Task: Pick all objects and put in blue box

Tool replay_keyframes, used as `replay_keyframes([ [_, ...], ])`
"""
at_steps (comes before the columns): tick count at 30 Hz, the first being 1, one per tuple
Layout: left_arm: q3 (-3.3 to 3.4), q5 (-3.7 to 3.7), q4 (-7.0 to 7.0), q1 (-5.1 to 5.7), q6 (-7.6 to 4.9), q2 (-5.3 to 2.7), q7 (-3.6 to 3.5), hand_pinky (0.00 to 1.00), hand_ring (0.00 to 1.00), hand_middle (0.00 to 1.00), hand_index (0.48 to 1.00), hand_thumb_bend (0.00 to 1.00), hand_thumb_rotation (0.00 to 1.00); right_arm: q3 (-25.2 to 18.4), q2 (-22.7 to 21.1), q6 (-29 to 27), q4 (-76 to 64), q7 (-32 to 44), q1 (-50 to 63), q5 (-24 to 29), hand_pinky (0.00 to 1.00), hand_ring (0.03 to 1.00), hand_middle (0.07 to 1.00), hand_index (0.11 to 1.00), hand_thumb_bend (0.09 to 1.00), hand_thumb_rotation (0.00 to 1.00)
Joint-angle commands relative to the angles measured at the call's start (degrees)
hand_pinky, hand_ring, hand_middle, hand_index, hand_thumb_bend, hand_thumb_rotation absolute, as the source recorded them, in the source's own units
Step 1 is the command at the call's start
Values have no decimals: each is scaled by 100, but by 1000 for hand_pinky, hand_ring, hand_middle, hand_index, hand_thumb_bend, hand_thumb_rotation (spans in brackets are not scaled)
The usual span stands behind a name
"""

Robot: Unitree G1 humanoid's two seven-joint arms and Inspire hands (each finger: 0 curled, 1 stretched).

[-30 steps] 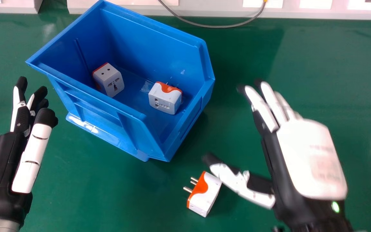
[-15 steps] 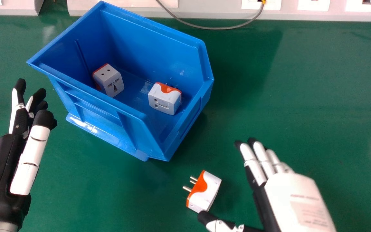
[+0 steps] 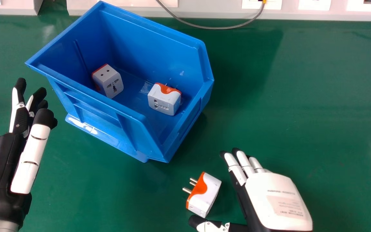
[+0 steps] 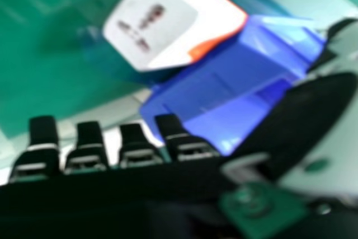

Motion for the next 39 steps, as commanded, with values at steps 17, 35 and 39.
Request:
replay_keyframes([
  [17,33,-43,-116,-75,-27,55,-5,905,982,987,980,635,959,244,93,406,652,353,-670,-550,840,905,941,915,485,746],
  [35,67,-86,-200,-59,91,77,-29,904,981,987,980,635,959,522,185,785,1085,992,-1258,-792,802,857,895,853,488,732],
  [39,76,-114,-204,-56,106,81,-43,905,982,987,980,633,958,555,212,832,1154,1106,-1355,-830,778,841,882,827,476,721],
])
